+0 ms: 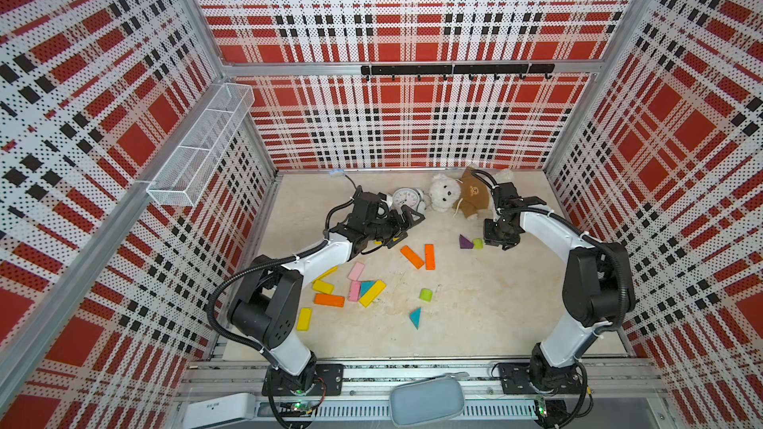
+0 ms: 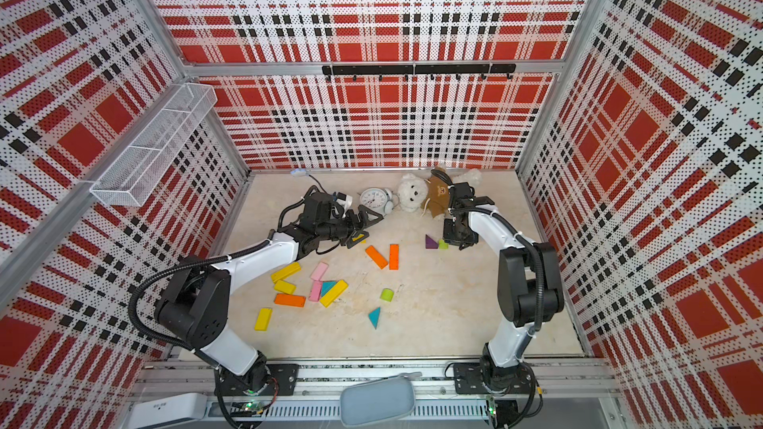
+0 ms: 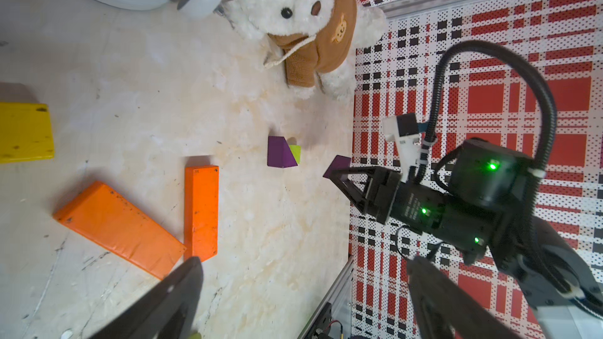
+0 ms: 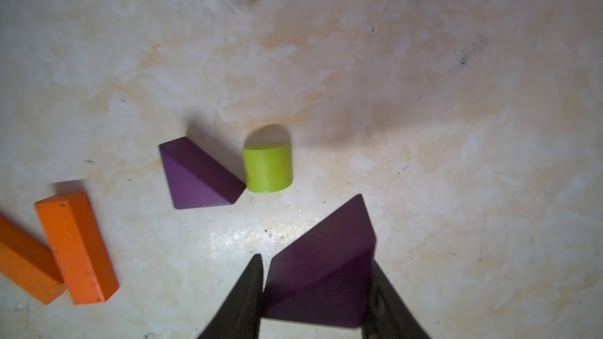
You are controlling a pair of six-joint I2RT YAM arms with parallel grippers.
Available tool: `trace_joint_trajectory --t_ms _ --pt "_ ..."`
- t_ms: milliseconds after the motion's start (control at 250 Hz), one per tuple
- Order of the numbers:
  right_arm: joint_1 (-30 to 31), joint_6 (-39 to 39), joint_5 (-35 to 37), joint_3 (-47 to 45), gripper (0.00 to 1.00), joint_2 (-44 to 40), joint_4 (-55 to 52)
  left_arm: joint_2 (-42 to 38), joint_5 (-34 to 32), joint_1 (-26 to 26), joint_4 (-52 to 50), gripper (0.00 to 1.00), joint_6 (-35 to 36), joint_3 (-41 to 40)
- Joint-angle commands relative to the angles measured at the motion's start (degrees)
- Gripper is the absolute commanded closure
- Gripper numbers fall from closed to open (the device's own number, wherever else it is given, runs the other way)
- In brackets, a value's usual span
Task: Assemble a carrot with building blocks
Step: Assemble the building block at the center of the board.
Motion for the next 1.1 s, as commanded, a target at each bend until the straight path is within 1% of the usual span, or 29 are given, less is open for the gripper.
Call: trace_joint_trajectory --t_ms 0,240,584,1093 --pt "-0.7 -2.2 -1.3 1.7 0.57 2.2 1.8 1.2 0.8 -0.5 1.1 0.00 0.4 1.7" --pt "-1.3 -4.3 0.4 1.1 0.57 4.7 4.5 1.9 1.1 -1.0 1.3 0.00 0.9 2.0" --pt "-3.4 -6.4 -2.2 0.7 0.55 5.8 8.0 3.2 1.8 -1.5 1.5 0.01 1.1 2.3" --pt "-4.5 -7.7 -5.2 1.9 0.53 9.0 8.2 4.1 2.2 -2.0 1.8 0.00 1.1 2.4"
